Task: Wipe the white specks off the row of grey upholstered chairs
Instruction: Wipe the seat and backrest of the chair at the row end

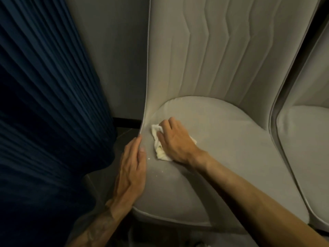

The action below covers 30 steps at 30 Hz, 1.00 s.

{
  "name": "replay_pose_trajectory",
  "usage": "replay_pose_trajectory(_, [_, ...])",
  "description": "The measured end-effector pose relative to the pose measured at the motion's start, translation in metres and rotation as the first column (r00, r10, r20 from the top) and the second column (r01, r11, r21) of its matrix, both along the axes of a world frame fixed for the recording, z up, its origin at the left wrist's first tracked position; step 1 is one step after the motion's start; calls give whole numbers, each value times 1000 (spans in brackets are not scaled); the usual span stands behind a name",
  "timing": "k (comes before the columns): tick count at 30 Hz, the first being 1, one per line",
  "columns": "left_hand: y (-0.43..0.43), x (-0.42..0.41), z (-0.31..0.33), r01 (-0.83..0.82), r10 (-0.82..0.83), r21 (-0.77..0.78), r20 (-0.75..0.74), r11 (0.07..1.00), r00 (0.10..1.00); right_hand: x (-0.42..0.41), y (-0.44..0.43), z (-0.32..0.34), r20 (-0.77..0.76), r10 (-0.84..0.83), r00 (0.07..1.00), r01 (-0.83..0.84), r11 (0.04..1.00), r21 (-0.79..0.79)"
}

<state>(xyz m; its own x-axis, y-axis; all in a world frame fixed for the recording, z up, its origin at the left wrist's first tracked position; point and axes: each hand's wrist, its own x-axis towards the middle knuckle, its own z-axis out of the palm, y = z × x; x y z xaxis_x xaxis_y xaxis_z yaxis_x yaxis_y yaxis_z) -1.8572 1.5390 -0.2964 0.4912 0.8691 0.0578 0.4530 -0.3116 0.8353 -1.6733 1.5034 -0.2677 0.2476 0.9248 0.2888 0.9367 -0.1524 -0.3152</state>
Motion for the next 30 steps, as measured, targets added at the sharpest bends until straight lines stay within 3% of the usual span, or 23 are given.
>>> replay_pose_trajectory(2, [-1,0,0,3,-3,-3,2,1000,1000,17,-2,4,4,9,1000,-9,1000,-18])
replay_pose_trajectory(5, [-1,1,2,-8,8,-1,8,1000,1000,54,17,11,74,-221,972,229,966,-121])
replay_pose_trajectory(7, [0,1,1,-17,17,3,10,1000,1000,52,31,12,142,-279,950,299,943,-147])
replay_pose_trajectory(9, [0,1,0,-25,25,-3,24,1000,999,23,35,7,61,-198,978,203,974,-98])
replay_pose_trajectory(11, [0,1,-2,-31,32,-20,47,999,998,-18,19,-2,-47,-2,999,1,1000,-23])
replay_pose_trajectory(13, [-1,1,-1,-43,45,-40,67,998,997,-36,1,-4,-63,138,989,-138,990,-3])
replay_pose_trajectory(15, [-1,1,1,-40,42,-39,72,998,997,-24,11,3,-43,113,993,-115,992,-45])
replay_pose_trajectory(19, [-3,-1,1,-49,55,-73,78,996,995,-6,45,21,117,-67,991,82,988,-132])
replay_pose_trajectory(24, [-3,-1,-2,-80,94,-107,132,991,987,-38,-12,5,70,239,969,-234,970,-72])
replay_pose_trajectory(26, [-3,-3,0,-68,77,-73,129,995,989,-31,-3,10,34,194,980,-190,977,-97])
replay_pose_trajectory(30, [-3,-4,3,-55,67,-89,128,994,990,-33,26,22,143,55,988,-40,993,-111])
